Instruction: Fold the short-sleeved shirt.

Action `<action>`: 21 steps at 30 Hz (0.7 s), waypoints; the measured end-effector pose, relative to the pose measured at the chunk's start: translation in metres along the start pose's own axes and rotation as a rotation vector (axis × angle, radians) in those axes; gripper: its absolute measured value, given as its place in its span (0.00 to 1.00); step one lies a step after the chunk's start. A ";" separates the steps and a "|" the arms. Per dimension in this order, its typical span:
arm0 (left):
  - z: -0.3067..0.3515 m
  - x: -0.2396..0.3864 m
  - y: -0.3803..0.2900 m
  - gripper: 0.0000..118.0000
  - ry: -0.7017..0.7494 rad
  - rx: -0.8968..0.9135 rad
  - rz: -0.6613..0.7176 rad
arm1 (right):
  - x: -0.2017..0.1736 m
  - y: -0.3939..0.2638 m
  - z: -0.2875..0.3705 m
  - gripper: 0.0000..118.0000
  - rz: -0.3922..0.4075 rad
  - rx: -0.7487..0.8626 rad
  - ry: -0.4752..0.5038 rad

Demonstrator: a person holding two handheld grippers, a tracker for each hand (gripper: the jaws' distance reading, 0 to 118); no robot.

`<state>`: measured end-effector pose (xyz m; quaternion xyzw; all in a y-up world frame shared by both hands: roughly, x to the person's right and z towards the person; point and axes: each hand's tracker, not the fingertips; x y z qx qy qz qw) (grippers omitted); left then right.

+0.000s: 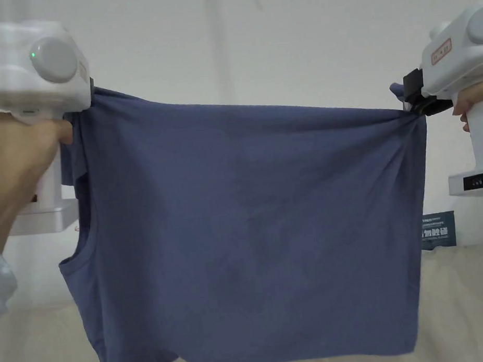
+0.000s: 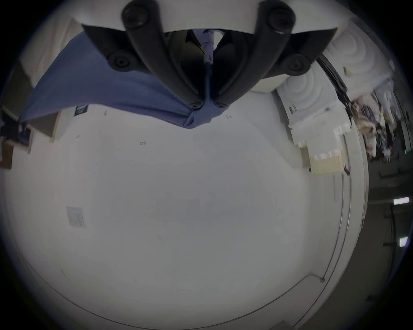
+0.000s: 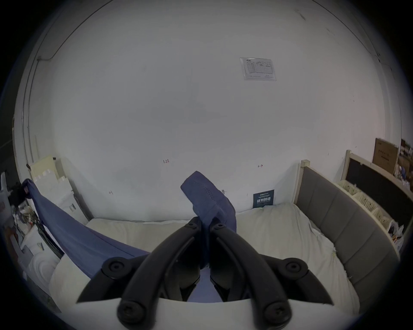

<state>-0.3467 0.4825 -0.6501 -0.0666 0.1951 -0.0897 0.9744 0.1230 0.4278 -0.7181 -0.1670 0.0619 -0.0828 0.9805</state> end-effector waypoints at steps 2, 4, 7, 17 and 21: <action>0.002 0.004 -0.001 0.04 -0.014 0.007 0.055 | 0.000 0.001 -0.005 0.05 0.001 0.005 -0.003; 0.005 0.005 -0.003 0.04 -0.043 0.036 0.098 | 0.001 0.000 -0.010 0.05 0.017 0.018 -0.027; -0.002 0.013 -0.011 0.04 -0.019 0.041 0.024 | 0.006 -0.011 -0.014 0.05 0.024 0.002 -0.016; -0.034 0.034 -0.142 0.04 -0.092 -0.151 -0.027 | 0.019 -0.115 -0.047 0.05 0.034 -0.180 -0.041; -0.053 0.046 -0.232 0.04 -0.130 -0.313 -0.016 | 0.034 -0.171 -0.081 0.05 0.018 -0.310 -0.048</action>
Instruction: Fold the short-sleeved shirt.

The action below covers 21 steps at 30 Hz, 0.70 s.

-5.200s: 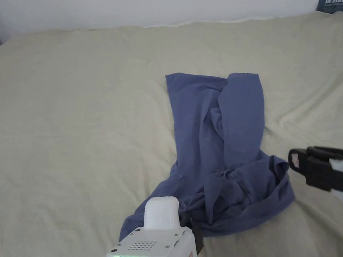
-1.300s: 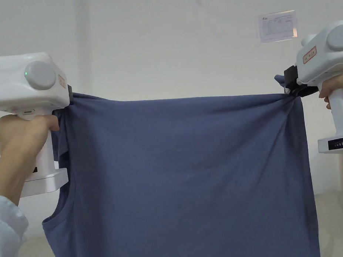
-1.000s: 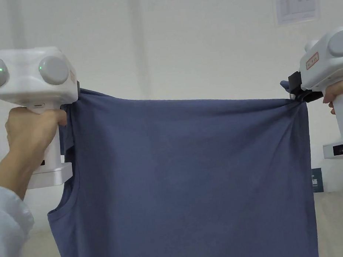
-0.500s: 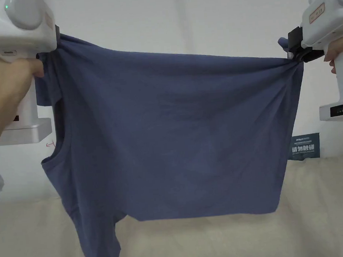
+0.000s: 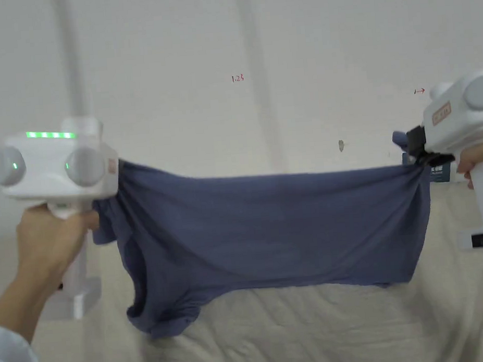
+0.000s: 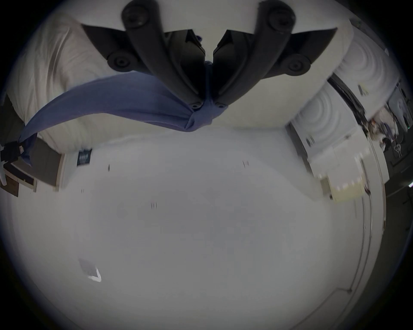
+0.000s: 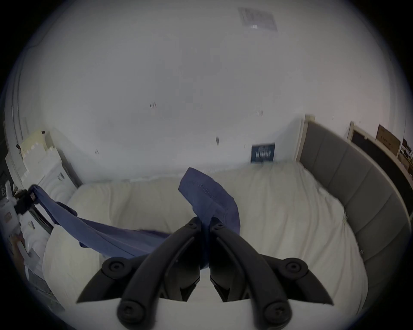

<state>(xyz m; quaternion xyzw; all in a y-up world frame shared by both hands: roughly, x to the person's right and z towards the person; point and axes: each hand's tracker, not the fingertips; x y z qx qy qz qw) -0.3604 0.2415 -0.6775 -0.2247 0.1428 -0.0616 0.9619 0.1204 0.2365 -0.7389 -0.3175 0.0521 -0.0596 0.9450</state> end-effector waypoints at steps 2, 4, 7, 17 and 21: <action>-0.017 0.006 -0.043 0.04 -0.020 -0.054 0.032 | 0.005 -0.023 -0.021 0.05 -0.025 -0.042 0.004; -0.033 0.013 -0.084 0.04 -0.033 -0.094 0.032 | 0.008 -0.051 -0.042 0.05 -0.023 -0.075 0.004; -0.054 0.021 -0.139 0.04 -0.059 -0.203 0.036 | 0.011 -0.093 -0.067 0.05 0.007 -0.161 -0.008; -0.033 0.010 -0.239 0.04 -0.051 -0.319 0.048 | 0.032 -0.211 -0.047 0.05 -0.068 -0.199 0.065; 0.036 0.001 -0.246 0.04 -0.087 -0.278 0.090 | 0.045 -0.243 0.009 0.05 -0.111 -0.141 0.097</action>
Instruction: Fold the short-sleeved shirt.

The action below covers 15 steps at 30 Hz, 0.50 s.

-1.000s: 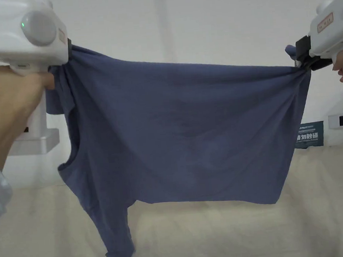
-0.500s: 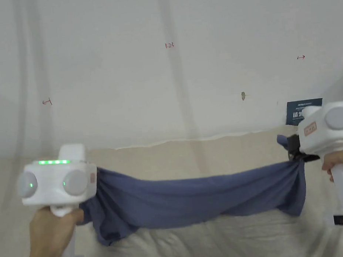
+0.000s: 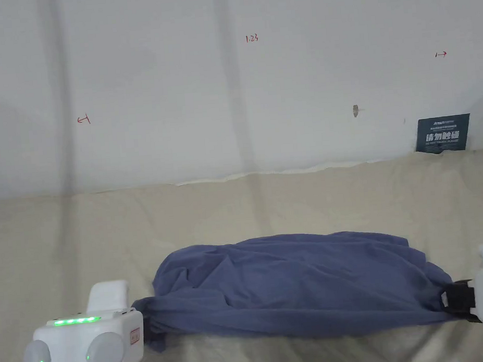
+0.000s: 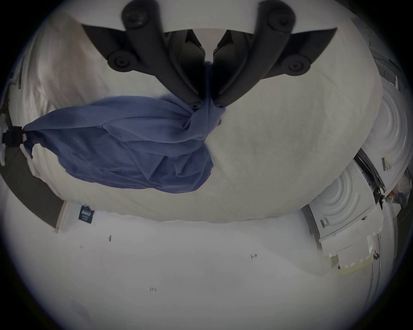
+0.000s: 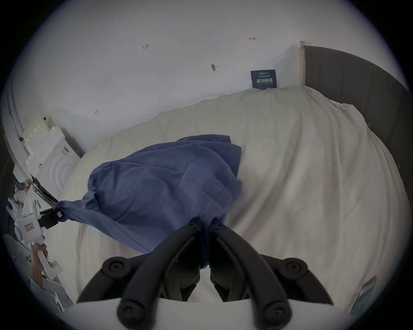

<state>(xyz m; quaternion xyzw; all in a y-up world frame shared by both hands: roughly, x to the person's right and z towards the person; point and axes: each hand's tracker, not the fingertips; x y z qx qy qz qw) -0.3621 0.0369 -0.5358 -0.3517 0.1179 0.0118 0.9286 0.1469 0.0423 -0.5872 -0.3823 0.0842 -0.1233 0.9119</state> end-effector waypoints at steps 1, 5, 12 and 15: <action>0.012 -0.001 -0.005 0.04 0.002 0.004 -0.006 | 0.001 -0.009 0.014 0.05 -0.020 0.012 0.013; 0.064 -0.011 -0.043 0.04 0.045 0.040 -0.025 | -0.002 -0.049 0.082 0.05 0.052 0.051 0.003; 0.172 -0.029 -0.136 0.04 0.022 -0.002 0.052 | 0.011 -0.121 0.176 0.05 0.015 0.054 0.008; 0.209 -0.033 -0.187 0.04 0.017 -0.039 0.082 | 0.016 -0.167 0.203 0.05 -0.006 0.018 -0.003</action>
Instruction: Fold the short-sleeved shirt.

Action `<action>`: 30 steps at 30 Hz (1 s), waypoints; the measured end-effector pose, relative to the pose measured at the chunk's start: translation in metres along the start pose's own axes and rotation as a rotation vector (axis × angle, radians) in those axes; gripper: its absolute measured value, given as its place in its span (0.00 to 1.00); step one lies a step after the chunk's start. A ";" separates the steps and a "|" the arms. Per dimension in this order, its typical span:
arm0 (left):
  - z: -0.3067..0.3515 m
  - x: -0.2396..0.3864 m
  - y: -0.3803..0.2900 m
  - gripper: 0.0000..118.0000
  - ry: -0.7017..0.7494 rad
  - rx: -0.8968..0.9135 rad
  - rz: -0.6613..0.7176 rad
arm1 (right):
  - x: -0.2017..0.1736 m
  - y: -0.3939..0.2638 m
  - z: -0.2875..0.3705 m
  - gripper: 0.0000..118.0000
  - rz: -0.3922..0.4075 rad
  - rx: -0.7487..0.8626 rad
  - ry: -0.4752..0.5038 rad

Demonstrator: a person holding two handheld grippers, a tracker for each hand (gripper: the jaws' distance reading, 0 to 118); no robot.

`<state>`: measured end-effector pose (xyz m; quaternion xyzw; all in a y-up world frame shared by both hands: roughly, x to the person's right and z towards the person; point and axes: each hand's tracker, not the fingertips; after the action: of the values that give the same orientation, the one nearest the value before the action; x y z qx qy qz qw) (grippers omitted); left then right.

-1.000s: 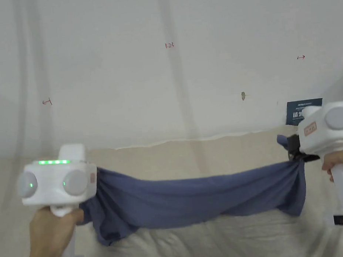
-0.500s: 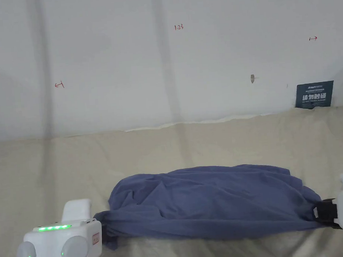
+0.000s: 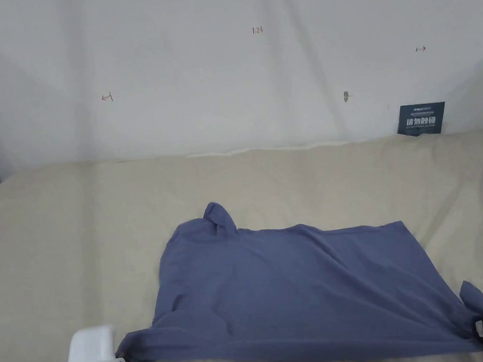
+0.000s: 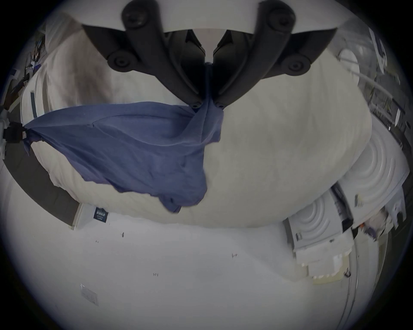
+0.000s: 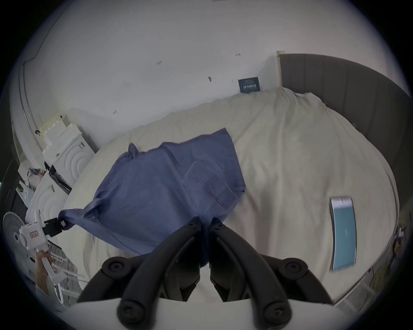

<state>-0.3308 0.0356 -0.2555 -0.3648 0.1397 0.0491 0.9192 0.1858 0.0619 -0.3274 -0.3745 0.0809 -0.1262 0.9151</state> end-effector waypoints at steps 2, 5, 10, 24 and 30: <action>0.017 -0.006 -0.032 0.04 0.001 -0.022 0.020 | 0.006 -0.031 0.013 0.05 0.011 -0.029 -0.012; 0.036 -0.017 -0.069 0.04 -0.002 -0.044 0.032 | 0.015 -0.069 0.033 0.05 0.018 -0.055 -0.020; 0.046 -0.023 -0.111 0.04 -0.003 -0.054 0.056 | 0.031 -0.119 0.045 0.05 -0.057 -0.087 -0.010; 0.074 -0.026 -0.120 0.88 -0.044 0.003 0.159 | 0.023 -0.136 0.058 0.88 0.152 0.015 -0.105; 0.107 -0.032 -0.110 0.88 -0.050 0.055 0.123 | 0.000 -0.122 0.085 0.78 0.189 0.103 -0.024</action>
<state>-0.3169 0.0294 -0.0994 -0.3287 0.1400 0.1110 0.9274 0.1859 0.0346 -0.1808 -0.3192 0.0984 -0.0388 0.9418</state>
